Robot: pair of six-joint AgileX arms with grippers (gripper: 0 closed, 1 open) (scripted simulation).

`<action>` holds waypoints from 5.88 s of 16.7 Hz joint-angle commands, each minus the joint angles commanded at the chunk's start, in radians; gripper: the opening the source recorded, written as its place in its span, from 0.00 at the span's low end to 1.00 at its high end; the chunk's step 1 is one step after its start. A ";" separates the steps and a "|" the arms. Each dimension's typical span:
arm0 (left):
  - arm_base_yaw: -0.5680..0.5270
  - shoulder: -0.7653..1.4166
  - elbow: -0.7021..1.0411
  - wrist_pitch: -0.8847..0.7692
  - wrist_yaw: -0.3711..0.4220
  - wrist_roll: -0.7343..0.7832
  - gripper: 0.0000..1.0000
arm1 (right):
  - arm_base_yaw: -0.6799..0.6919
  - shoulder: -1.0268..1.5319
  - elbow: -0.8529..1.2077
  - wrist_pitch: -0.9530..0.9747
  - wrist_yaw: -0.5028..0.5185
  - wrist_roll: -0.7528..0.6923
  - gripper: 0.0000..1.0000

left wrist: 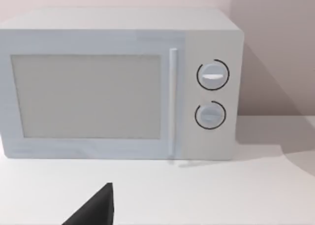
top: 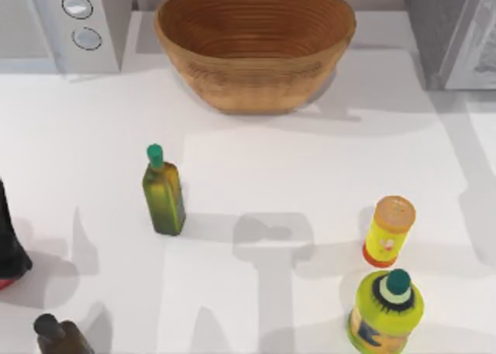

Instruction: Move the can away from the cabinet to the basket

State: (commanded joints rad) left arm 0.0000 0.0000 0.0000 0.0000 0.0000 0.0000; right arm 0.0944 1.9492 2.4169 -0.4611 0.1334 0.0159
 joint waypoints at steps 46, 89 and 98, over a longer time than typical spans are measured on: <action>0.000 0.000 0.000 0.000 0.000 0.000 1.00 | -0.094 -1.949 -2.417 0.461 -0.133 -0.016 0.00; 0.000 0.000 0.000 0.000 0.000 0.000 1.00 | 0.583 0.317 -0.700 0.982 0.568 0.004 0.00; 0.000 0.000 0.000 0.000 0.000 0.000 1.00 | 0.571 0.355 -0.644 0.978 0.554 0.003 0.15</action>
State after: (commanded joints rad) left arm 0.0000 0.0000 0.0000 0.0000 0.0000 0.0000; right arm 0.6653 2.3046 1.7730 0.5166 0.6872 0.0186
